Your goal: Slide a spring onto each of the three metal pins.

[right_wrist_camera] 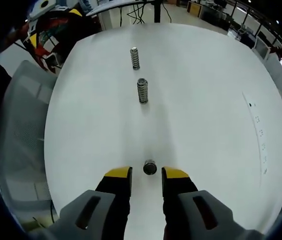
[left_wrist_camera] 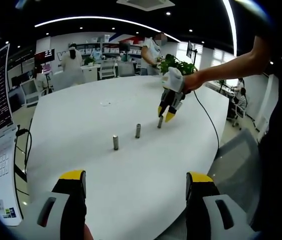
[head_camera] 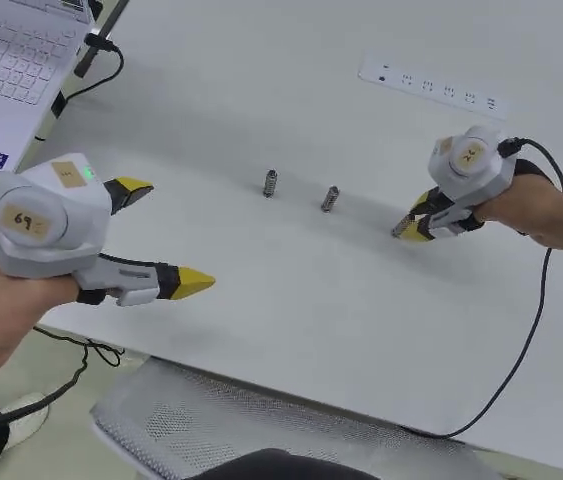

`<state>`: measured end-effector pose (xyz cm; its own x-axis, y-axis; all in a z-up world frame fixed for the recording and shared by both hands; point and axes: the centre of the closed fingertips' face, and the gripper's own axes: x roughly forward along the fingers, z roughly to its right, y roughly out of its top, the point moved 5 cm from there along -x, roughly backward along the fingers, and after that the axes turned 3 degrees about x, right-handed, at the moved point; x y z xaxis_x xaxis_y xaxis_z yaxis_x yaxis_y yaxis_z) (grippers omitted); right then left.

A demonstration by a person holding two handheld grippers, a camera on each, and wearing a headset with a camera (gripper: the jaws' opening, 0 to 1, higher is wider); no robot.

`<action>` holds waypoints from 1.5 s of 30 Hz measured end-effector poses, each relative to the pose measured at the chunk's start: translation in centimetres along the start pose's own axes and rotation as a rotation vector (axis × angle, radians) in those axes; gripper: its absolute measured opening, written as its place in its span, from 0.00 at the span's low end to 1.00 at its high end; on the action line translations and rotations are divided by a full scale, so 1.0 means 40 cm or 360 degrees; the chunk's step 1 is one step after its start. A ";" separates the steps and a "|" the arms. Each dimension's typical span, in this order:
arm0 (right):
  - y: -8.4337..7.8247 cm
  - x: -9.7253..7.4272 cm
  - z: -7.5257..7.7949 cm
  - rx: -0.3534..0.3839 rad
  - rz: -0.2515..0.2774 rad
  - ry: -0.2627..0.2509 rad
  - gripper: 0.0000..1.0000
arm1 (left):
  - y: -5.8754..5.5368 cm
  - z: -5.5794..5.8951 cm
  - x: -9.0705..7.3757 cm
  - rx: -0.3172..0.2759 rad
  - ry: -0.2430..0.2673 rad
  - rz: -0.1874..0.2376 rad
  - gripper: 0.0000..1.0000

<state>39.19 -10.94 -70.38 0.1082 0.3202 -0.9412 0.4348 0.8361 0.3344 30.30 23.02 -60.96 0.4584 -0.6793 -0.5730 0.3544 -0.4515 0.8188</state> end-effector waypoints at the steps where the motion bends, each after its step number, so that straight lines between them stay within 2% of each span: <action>1: -0.001 -0.002 -0.001 0.0005 0.0004 -0.0002 0.22 | 0.001 0.000 0.000 0.0002 -0.0001 0.0002 0.79; 10: -0.015 -0.035 -0.004 0.0100 0.0106 -0.0065 0.24 | 0.013 0.002 0.005 0.0010 -0.0006 0.0016 0.79; 15: -0.023 -0.061 -0.009 0.0217 0.0249 -0.0130 0.25 | 0.021 0.004 0.010 0.0010 -0.0008 0.0026 0.79; 19: -0.039 -0.070 -0.006 0.0277 0.0320 -0.0176 0.29 | 0.026 0.007 0.014 0.0015 -0.0014 0.0030 0.79; 26: -0.055 -0.091 -0.038 0.0381 0.0425 -0.0189 0.30 | 0.035 0.012 0.019 0.0024 -0.0023 0.0037 0.79; 32: -0.064 -0.117 -0.067 0.0488 0.0550 -0.0211 0.33 | 0.040 0.013 0.024 0.0025 -0.0025 0.0043 0.79; 45: -0.112 -0.157 -0.143 0.0654 0.0709 -0.0251 0.39 | 0.051 0.010 0.030 0.0019 -0.0024 0.0054 0.79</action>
<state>31.47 -14.14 -65.67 0.4755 0.5026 -0.7220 0.6226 0.3877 0.6798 31.25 21.05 -59.98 0.4577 -0.7031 -0.5442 0.3291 -0.4347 0.8383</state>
